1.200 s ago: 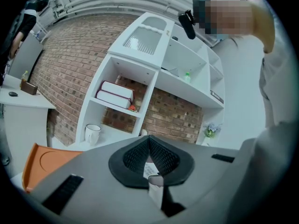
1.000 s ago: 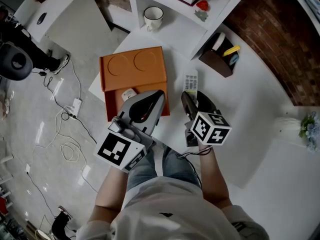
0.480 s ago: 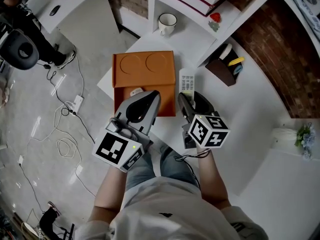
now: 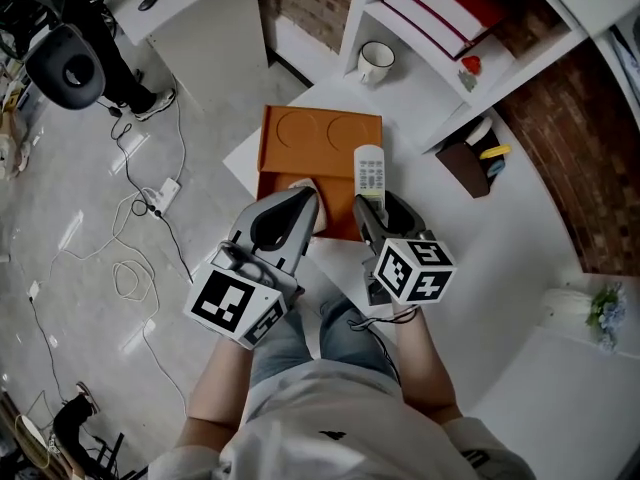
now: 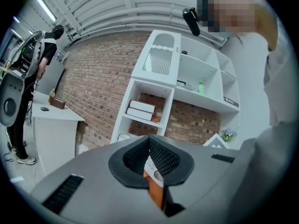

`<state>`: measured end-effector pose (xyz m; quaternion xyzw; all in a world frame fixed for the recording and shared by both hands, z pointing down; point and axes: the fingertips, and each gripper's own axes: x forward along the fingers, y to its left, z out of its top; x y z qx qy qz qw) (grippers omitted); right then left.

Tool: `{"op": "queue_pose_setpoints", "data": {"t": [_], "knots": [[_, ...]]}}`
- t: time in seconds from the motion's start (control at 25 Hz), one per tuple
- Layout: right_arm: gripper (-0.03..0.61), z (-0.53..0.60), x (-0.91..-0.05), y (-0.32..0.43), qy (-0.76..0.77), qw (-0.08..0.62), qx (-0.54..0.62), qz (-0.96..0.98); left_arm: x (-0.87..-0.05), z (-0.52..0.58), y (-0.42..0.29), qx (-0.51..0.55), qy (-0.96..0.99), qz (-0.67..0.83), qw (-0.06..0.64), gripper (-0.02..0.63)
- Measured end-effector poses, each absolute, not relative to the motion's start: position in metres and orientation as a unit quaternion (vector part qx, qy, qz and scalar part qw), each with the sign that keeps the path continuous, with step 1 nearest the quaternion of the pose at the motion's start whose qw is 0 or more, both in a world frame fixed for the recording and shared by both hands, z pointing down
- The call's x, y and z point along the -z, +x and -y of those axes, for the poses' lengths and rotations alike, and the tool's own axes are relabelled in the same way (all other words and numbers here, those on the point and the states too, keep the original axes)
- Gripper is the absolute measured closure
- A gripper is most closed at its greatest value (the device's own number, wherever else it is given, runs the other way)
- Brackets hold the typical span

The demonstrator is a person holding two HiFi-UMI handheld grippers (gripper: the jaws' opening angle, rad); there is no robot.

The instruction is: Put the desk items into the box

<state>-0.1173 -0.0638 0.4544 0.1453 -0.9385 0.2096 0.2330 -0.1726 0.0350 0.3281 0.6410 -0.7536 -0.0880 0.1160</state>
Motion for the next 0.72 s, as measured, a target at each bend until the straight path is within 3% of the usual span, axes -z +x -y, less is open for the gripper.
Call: {"op": "queue_pose_setpoints", "data": {"t": [0.72], "knots": [[0.351,0.012,-0.486,-0.139,0.069,0.296,-0.177,0.936,-0.335,-0.080,-0.194,0.097,0.593,0.791,0.118,0.601]]}}
